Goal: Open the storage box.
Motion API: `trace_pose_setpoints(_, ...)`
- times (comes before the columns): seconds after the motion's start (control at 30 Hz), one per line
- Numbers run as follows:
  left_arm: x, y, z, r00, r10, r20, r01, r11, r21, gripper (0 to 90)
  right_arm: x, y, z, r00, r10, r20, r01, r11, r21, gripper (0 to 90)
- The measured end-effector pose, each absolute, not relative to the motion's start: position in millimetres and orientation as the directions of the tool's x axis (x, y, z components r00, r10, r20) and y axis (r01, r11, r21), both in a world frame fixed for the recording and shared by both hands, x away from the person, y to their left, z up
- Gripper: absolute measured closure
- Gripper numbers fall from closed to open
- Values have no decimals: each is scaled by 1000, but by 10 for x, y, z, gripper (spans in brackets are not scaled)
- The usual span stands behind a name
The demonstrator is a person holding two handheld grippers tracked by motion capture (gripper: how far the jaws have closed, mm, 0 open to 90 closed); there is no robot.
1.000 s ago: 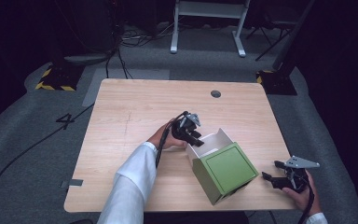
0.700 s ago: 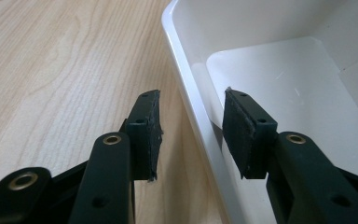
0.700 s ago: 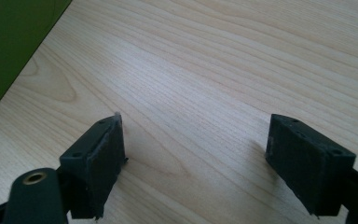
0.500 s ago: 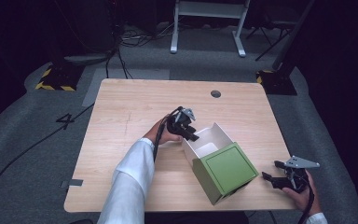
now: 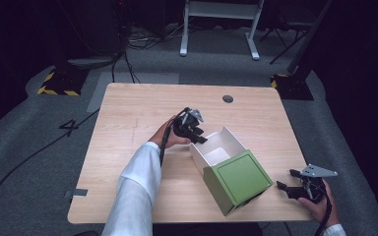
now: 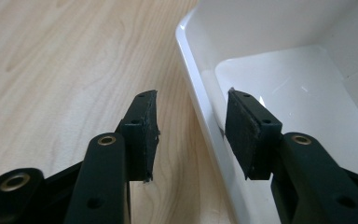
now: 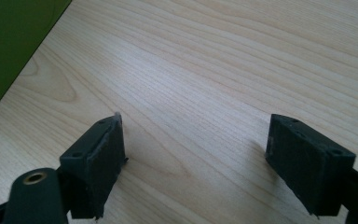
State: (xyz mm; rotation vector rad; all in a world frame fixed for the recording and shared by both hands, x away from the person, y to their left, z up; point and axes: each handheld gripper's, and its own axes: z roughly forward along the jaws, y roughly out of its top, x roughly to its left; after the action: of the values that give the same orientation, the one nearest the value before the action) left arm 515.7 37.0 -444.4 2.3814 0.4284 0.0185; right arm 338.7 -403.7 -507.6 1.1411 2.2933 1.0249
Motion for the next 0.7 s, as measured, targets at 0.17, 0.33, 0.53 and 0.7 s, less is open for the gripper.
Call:
trace_pose_setpoints(0.17, 5136, 470, -4342, 934, 353, -55, 298, -685, 665, 525, 3385, -4036, -5076, -599, 801, -18, 522, 406, 750, 195)
trace_pose_setpoints(0.33, 5136, 603, -4222, 913, 407, -11, 301, -655, 693, 491, 3387, -4038, -5076, -598, 801, -14, 524, 404, 750, 195)
trace_pose_setpoints(0.53, 5089, 782, -4057, 887, 461, 35, 302, -635, 711, 443, 3387, -4038, -5076, -598, 801, -14, 524, 404, 749, 195)
trace_pose_setpoints(0.7, 5031, 883, -3975, 873, 484, 61, 301, -633, 713, 393, 3386, -4037, -5076, -598, 801, -16, 523, 405, 750, 195)
